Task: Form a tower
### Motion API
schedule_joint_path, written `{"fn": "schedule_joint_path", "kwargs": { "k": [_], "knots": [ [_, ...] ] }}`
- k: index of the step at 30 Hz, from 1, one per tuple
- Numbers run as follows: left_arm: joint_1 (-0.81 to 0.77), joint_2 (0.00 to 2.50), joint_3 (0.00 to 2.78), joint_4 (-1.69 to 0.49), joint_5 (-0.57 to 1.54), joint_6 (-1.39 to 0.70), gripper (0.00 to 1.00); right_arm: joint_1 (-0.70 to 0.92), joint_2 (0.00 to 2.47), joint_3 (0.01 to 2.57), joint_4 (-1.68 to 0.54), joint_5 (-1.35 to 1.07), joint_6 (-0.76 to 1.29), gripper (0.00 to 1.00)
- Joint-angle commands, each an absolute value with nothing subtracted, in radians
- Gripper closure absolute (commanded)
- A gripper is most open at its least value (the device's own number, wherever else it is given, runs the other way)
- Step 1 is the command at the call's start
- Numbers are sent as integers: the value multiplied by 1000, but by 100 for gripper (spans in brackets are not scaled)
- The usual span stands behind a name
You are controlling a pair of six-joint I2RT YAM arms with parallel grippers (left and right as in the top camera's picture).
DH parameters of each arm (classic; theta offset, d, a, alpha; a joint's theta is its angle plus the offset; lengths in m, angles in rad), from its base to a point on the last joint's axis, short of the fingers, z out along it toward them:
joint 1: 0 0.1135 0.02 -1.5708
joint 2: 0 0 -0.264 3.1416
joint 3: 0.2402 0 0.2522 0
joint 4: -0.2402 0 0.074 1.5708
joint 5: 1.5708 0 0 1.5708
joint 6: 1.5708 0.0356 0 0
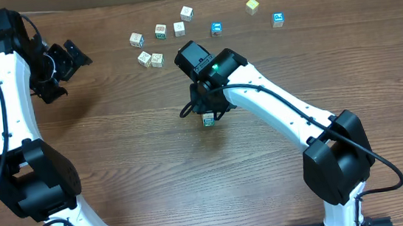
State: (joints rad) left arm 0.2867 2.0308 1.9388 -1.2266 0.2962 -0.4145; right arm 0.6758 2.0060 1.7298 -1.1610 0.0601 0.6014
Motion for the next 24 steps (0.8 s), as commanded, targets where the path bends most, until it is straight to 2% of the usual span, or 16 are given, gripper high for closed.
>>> {"fn": "schedule_joint_path", "kwargs": {
  "k": [1,8,16,24],
  "knots": [
    [281,2027,1953,-1225,304,-396,0,682,2005,1763,-1156,76,598,64],
    [281,2027,1953,-1225,304,-396,0,682,2005,1763,-1156,76,598,57],
    [281,2027,1953,-1225,304,-396,0,682,2005,1763,-1156,76,593,56],
    [281,2027,1953,-1225,304,-396,0,682,2005,1763,-1148,70,545,49]
  ]
}}
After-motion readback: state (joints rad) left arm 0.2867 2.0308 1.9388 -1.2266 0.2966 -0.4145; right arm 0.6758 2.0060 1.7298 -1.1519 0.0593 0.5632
